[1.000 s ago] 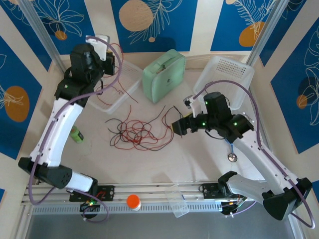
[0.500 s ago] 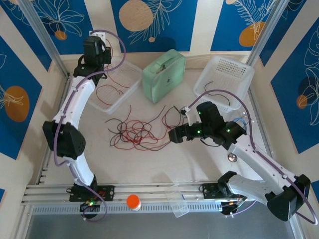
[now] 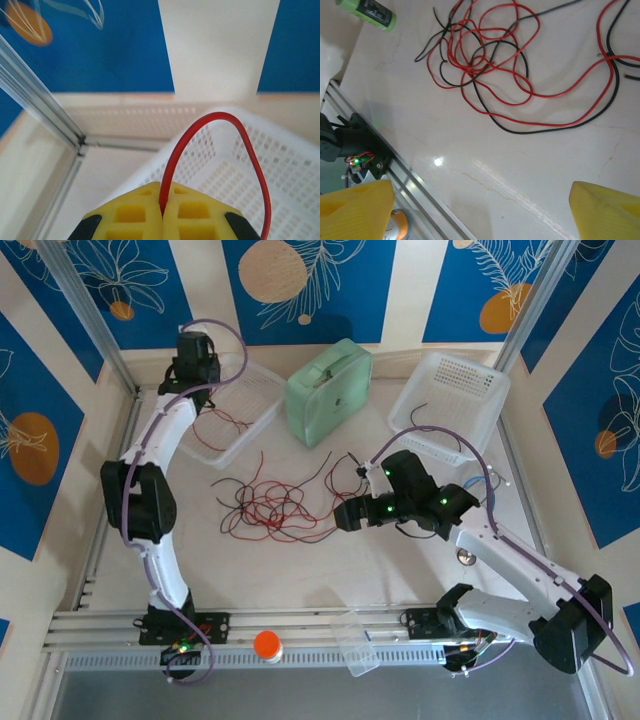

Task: Untangle the cables

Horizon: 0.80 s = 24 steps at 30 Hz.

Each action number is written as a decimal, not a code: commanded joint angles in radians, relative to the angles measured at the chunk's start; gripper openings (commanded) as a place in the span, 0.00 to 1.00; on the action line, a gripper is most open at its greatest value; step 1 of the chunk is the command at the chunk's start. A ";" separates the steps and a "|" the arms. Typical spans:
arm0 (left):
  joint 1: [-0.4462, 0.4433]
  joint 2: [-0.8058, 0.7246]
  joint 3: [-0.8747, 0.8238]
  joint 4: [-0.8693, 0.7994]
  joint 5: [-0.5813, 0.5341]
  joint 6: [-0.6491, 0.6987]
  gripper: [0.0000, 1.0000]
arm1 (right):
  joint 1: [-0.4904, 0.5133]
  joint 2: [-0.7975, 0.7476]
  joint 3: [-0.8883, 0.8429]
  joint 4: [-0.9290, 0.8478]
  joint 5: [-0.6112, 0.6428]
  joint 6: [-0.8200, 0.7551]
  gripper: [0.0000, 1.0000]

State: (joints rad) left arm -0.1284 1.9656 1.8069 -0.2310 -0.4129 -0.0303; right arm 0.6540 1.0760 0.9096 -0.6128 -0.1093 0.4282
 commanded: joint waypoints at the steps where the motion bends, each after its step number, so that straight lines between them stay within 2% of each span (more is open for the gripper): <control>1: 0.007 0.050 -0.013 -0.087 -0.001 -0.065 0.00 | 0.005 0.017 0.047 -0.051 0.030 0.022 0.90; 6: 0.007 0.062 -0.004 -0.183 0.062 -0.118 0.00 | 0.003 0.043 0.078 -0.110 0.132 0.091 0.90; 7: 0.007 0.058 -0.001 -0.209 0.081 -0.133 0.04 | 0.002 0.057 0.089 -0.127 0.167 0.115 0.91; 9: 0.007 0.044 -0.001 -0.252 0.132 -0.158 0.23 | -0.004 0.091 0.115 -0.161 0.237 0.168 0.90; 11: 0.006 0.025 -0.009 -0.286 0.185 -0.183 0.42 | -0.026 0.134 0.133 -0.165 0.260 0.219 0.90; 13: 0.004 -0.003 -0.015 -0.321 0.239 -0.203 0.55 | -0.066 0.187 0.144 -0.142 0.257 0.269 0.86; 17: -0.015 -0.069 -0.012 -0.386 0.276 -0.202 0.72 | -0.127 0.316 0.185 -0.070 0.242 0.253 0.80; 19: -0.025 -0.106 -0.009 -0.410 0.309 -0.188 0.94 | -0.150 0.418 0.248 -0.070 0.270 0.205 0.78; 20: -0.027 -0.125 -0.010 -0.414 0.336 -0.180 0.99 | -0.159 0.467 0.280 -0.072 0.283 0.176 0.77; 24: -0.029 -0.210 -0.021 -0.433 0.432 -0.163 1.00 | -0.183 0.684 0.440 -0.092 0.351 0.058 0.73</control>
State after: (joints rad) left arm -0.1482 1.8324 1.7901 -0.6182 -0.0830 -0.2081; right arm 0.4831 1.6733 1.2720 -0.6991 0.1829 0.5785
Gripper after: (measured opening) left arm 0.998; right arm 0.734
